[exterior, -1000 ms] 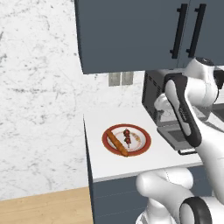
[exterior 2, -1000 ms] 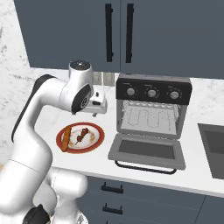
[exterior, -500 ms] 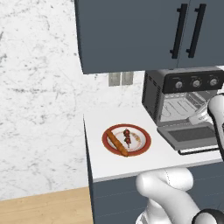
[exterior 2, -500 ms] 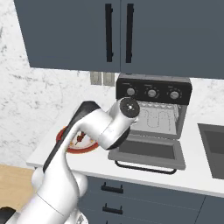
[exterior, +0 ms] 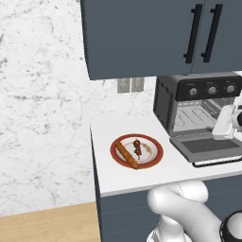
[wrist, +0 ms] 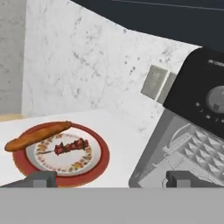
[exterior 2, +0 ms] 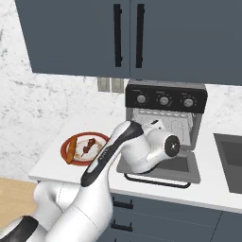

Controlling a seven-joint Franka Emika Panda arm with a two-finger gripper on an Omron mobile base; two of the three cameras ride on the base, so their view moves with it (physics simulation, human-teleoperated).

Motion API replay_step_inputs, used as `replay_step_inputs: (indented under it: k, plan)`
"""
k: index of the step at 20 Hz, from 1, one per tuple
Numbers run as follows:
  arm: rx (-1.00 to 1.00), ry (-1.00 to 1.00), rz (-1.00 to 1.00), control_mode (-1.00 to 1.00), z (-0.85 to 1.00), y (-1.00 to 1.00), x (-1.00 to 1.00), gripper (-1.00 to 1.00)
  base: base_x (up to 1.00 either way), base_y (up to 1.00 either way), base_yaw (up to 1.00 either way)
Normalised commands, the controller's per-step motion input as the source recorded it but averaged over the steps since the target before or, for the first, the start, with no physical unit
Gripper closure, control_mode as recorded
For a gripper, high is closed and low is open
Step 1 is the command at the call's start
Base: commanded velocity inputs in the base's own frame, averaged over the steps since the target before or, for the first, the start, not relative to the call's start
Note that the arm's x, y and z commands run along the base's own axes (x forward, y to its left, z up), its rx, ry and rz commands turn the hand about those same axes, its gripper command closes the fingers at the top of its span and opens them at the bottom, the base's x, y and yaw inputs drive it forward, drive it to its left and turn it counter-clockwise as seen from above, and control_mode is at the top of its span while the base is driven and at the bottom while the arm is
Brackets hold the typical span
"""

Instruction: Pick up the kebab skewer and baguette bread, and place them inside the toaster oven. Close the toaster oven door and start by setting the timer.

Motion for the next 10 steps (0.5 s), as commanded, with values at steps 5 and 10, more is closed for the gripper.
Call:
replay_step_inputs:
  k: [5, 10]
  plan:
    - [0.00, -0.24, 0.02, -1.00, -0.16, -0.09, 0.70, -1.00, 0.00, 0.00, 0.00]
    - [-0.02, -0.14, 0.00, -1.00, -0.19, -0.17, 0.32, -1.00, 0.00, 0.00, 0.00]
